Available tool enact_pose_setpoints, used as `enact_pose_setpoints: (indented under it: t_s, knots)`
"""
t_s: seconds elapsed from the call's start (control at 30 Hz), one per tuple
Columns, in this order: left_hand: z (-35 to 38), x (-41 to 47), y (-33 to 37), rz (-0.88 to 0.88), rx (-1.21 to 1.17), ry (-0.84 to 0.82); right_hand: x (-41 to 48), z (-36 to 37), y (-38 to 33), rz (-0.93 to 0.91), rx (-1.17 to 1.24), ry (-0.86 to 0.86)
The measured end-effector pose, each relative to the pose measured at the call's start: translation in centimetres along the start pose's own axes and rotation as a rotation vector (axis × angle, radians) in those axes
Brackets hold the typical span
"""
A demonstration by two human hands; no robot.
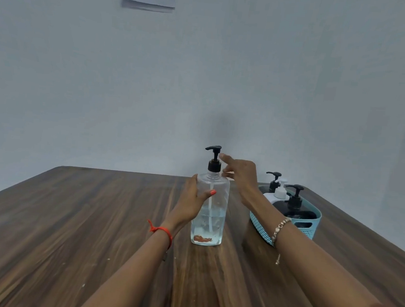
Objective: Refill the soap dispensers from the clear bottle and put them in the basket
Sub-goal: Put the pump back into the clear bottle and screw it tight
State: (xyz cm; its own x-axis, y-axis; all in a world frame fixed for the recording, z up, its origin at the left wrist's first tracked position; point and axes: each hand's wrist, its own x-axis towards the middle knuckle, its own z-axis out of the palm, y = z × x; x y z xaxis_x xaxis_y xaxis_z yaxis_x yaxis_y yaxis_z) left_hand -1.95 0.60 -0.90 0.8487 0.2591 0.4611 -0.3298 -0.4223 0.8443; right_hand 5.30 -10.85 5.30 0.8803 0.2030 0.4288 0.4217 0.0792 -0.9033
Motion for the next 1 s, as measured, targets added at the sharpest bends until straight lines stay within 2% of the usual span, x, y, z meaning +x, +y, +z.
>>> enact_pose_setpoints:
  t_s: [0.1,0.17,0.33,0.47,0.53,0.67,0.73,0.8,0.87,1.0]
  knots:
    - [0.1,0.1,-0.1,-0.002,-0.01,0.004,0.1,-0.3,-0.3,0.041,0.101,-0.123]
    - [0.1,0.1,-0.1,-0.002,-0.023,0.007,0.2,-0.2,-0.2,0.0,0.053,-0.206]
    - [0.0,0.0,-0.1,0.0,-0.04,-0.011,0.4,-0.3,-0.1,-0.057,-0.11,-0.183]
    - [0.0,0.0,-0.1,0.008,-0.073,-0.006,0.8,-0.6,-0.2,-0.061,-0.144,-0.355]
    - [0.1,0.0,0.0,0.007,-0.081,-0.006,0.9,-0.4,-0.2,-0.084,-0.182,-0.308]
    - [0.1,-0.1,-0.2,0.009,-0.06,0.011,0.5,1.2,1.1,-0.146,-0.321,-0.071]
    - [0.2,0.0,-0.2,0.006,-0.051,0.005,0.6,1.3,1.2,-0.097,-0.231,-0.12]
    - [0.2,0.0,-0.2,0.008,-0.019,0.007,1.0,0.5,0.8,-0.003,-0.093,-0.24]
    - [0.2,0.1,-0.2,0.008,-0.012,0.019,1.3,-0.2,0.7,0.013,-0.026,-0.312]
    - [0.2,0.1,-0.3,0.02,-0.04,0.015,1.1,0.7,0.9,-0.055,-0.088,-0.183]
